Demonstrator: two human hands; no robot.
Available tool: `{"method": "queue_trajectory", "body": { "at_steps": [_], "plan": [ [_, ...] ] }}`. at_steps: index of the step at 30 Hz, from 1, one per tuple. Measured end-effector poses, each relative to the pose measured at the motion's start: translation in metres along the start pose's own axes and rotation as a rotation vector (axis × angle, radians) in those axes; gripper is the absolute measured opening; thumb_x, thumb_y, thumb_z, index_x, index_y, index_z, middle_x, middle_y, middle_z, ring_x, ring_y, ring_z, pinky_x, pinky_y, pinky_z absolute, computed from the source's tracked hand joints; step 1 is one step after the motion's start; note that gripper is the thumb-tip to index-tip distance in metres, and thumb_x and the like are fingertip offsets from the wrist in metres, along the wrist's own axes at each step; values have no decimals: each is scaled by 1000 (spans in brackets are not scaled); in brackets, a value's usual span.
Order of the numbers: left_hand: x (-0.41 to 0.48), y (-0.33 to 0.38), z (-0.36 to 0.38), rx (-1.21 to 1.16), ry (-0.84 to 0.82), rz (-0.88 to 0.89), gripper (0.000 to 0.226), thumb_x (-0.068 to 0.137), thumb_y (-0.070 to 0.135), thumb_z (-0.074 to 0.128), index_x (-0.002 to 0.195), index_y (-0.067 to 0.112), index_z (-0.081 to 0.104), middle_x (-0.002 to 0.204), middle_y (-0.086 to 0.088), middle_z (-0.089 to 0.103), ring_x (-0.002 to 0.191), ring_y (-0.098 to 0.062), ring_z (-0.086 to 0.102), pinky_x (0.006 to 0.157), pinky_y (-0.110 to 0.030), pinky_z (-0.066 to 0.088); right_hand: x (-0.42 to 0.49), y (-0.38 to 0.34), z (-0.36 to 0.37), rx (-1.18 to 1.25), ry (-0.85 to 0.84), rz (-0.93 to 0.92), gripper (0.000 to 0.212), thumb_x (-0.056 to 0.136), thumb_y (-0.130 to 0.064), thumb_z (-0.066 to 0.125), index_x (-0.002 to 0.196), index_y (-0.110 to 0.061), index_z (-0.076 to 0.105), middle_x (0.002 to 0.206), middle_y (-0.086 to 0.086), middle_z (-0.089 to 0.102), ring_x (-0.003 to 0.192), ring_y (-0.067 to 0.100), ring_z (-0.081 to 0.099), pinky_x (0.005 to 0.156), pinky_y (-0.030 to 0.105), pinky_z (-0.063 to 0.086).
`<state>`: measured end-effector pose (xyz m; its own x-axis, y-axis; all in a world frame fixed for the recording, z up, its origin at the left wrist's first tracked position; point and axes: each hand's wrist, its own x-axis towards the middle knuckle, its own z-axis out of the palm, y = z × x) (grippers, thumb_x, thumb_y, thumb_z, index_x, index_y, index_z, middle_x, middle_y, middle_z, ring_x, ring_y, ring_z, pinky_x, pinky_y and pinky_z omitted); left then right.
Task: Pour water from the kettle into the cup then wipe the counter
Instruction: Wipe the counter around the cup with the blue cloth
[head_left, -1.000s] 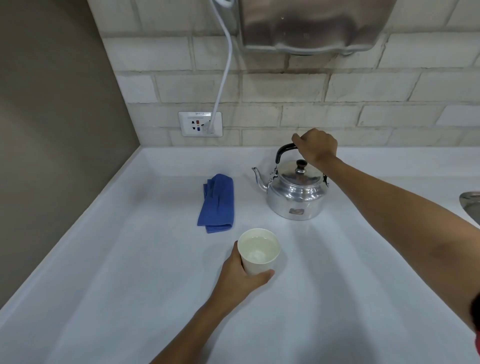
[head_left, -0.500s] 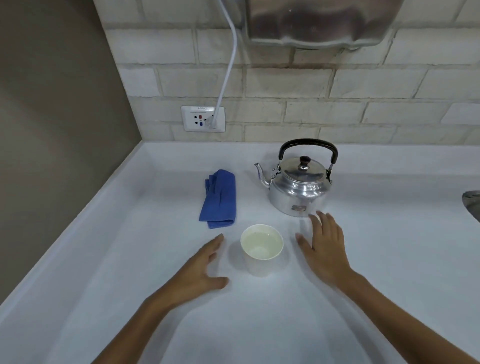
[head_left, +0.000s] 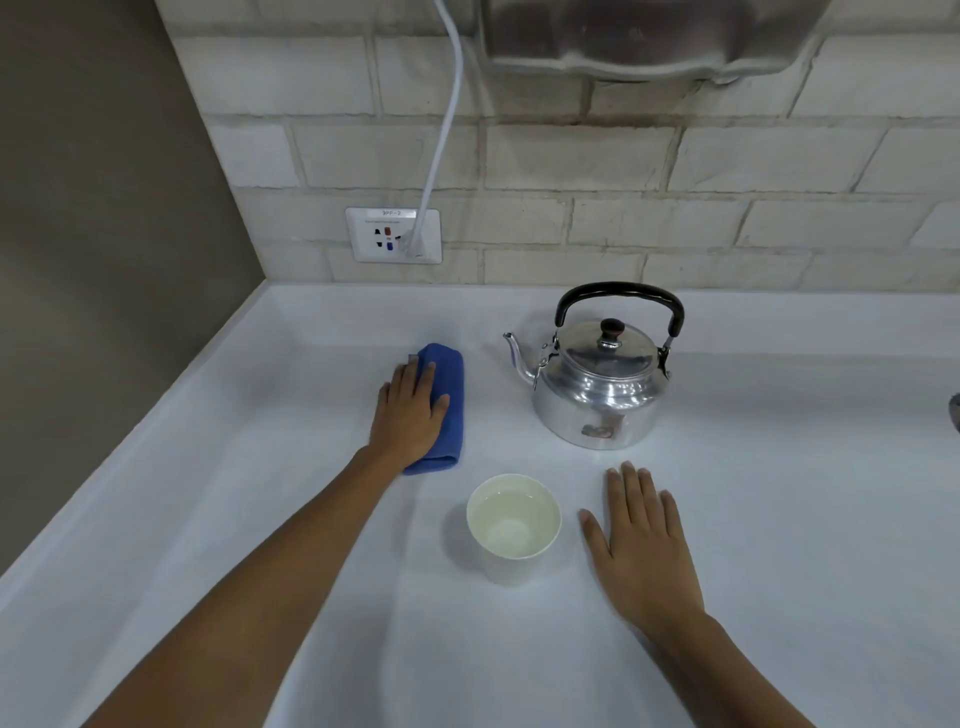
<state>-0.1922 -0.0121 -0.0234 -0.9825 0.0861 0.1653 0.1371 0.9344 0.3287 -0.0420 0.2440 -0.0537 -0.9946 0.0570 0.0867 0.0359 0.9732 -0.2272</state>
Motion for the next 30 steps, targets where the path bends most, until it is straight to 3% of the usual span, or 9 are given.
{"method": "queue_trajectory", "body": {
  "at_steps": [3,7,11,15,19,22,26,30],
  "plan": [
    [25,3,19,19,-85,-77,57,98,36,24,145,12,3,156,-17,3,143,-32,5,115,-42,8,0,-3,-1,-14,21,3,82,79,-58,-10,145,-11,2,157,8,3,144,21,-4,117,37,-3],
    [44,15,33,49,-129,-44,52,98,31,20,145,13,6,155,-19,3,143,-31,4,116,-40,5,1,-4,-2,-37,60,-3,96,73,-60,-27,144,-8,11,156,12,12,144,24,4,117,39,1],
    [34,30,32,11,-187,17,49,99,28,19,145,12,9,155,-16,7,142,-29,10,117,-38,7,1,-5,-2,-19,79,-5,97,76,-61,-23,143,-5,20,153,14,20,143,27,12,116,43,9],
    [-10,40,22,-83,-211,291,46,99,24,27,143,14,22,154,-13,19,140,-27,20,114,-30,11,2,-5,-3,-28,83,-10,96,78,-62,-20,142,-5,24,152,15,24,142,28,17,116,43,12],
    [-64,8,0,-140,-284,548,46,99,32,27,143,33,16,154,10,13,139,-4,14,112,-13,9,2,-2,-1,-27,56,-23,94,77,-64,-18,144,-9,16,155,11,16,143,24,9,117,41,7],
    [-72,-17,-16,-130,-342,510,46,98,36,28,139,43,9,149,21,1,135,7,4,103,0,-1,3,-3,0,-28,40,-11,82,81,-58,-4,144,-10,14,156,10,14,144,23,5,118,41,6],
    [-41,-6,-7,15,-250,440,48,99,23,26,144,15,11,156,-7,-2,143,-15,-2,115,-22,1,5,-2,1,-51,36,-8,79,81,-56,-2,144,-9,14,155,11,14,144,24,5,117,41,5],
    [-26,23,12,124,-166,275,49,99,19,20,144,5,7,156,-16,-2,144,-27,-2,117,-35,3,6,-2,0,-46,29,-17,70,89,-53,11,143,-9,15,155,11,15,143,24,6,118,43,7]
  ]
}}
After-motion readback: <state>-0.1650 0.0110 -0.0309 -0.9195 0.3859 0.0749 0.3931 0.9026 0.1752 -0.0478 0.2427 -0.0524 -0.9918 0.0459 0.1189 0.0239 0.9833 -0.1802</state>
